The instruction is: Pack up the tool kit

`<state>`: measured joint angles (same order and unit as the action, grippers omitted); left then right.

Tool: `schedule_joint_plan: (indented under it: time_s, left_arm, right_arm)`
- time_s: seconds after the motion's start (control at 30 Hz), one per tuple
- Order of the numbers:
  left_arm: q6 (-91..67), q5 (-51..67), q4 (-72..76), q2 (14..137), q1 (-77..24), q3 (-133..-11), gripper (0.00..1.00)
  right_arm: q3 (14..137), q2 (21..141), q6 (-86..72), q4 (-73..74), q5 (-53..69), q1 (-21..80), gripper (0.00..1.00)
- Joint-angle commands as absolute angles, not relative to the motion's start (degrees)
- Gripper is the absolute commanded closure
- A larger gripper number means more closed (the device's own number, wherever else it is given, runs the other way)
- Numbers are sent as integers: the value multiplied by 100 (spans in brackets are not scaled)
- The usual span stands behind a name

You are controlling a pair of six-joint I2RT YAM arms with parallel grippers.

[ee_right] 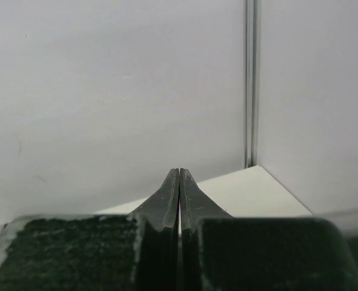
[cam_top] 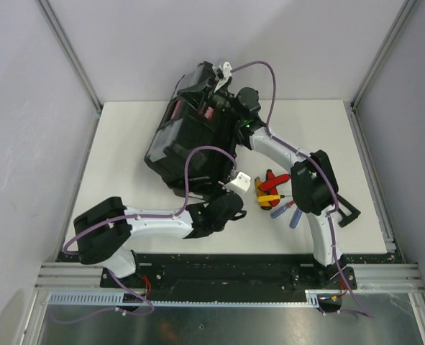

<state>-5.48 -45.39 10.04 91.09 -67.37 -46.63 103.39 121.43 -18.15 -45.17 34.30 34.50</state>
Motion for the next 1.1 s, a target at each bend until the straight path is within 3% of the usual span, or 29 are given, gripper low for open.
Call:
schedule_joint_plan:
  time_s: [0.0,0.2,0.47,0.7,0.9,1.07]
  left_arm:
    - [-1215,-3037,168,9770,-6902,-4351,68]
    - [-1508,-3100,167,9643,-6760,-4230,68]
    - [-1540,-2934,167,9504,-6454,-4294,68]
    - [-1607,-2586,330,9190,-6261,-4172,69]
    - [-1587,-2071,436,8841,-5997,-4093,69]
    - [-1643,-1711,435,8591,-5814,-4026,69]
  right_arm:
    - [10928,12527,-2521,-5035,3258,3488,100]
    - [10991,12586,-2719,-4956,3290,3343,100]
    - [10787,11722,-2501,-3809,2414,2892,99]
    - [9100,10066,-3113,-2670,1074,2044,94]
    - [8169,9508,-3888,-606,1141,1447,75]
    - [7597,9698,-4047,-207,1848,1541,60]
